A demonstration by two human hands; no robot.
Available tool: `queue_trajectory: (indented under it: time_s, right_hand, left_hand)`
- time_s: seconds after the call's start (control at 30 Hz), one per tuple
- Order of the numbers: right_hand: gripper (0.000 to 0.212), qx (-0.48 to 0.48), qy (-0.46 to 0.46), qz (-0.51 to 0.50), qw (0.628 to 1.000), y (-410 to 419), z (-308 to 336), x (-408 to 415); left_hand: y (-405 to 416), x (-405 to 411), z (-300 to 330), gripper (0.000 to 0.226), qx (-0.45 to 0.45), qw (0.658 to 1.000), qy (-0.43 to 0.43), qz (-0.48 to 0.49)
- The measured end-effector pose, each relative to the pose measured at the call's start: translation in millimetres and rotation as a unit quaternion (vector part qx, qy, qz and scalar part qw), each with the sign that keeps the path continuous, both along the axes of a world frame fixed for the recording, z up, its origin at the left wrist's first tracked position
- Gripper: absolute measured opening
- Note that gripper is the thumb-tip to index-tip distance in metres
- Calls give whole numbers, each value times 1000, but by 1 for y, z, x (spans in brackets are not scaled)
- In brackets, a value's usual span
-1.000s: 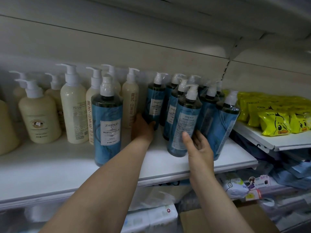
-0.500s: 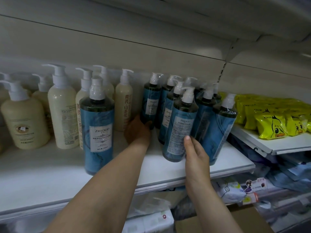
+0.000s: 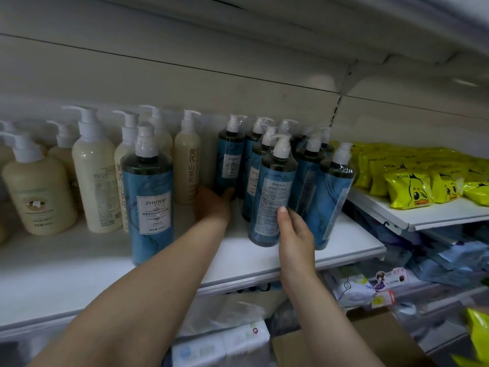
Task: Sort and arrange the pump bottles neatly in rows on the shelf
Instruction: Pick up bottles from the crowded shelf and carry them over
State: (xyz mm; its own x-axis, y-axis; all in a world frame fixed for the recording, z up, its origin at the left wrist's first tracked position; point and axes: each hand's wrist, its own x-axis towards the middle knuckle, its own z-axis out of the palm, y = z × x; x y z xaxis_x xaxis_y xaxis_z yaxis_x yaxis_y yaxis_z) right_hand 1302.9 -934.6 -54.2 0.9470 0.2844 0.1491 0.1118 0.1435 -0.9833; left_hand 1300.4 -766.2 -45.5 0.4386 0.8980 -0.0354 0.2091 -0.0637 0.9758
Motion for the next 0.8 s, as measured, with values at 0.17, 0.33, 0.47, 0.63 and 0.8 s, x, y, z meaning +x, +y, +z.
queue_trajectory:
  time_s: [0.17,0.33,0.47,0.63,0.8]
  right_hand:
    - [36,-29,7,5,1000,-1,7,-5]
    - [33,-20,45,9,999,-5,16,-15]
    - [41,-32,60,-1,998,-7,15,-24]
    - [18,-84,23,16,996,-18,9,-33]
    - [13,-71,11,55,996,-25,7,-28]
  left_hand:
    - [-60,-33,0,47,-23,995,-96,-11]
    - [-104,-68,-8,45,46,987,-133,-81]
    - [-124,-82,2,56,22,982,-158,-101]
    - [-121,-94,4,63,16,983,-149,-110]
    - [-110,-98,-1,65,41,988,-101,-111]
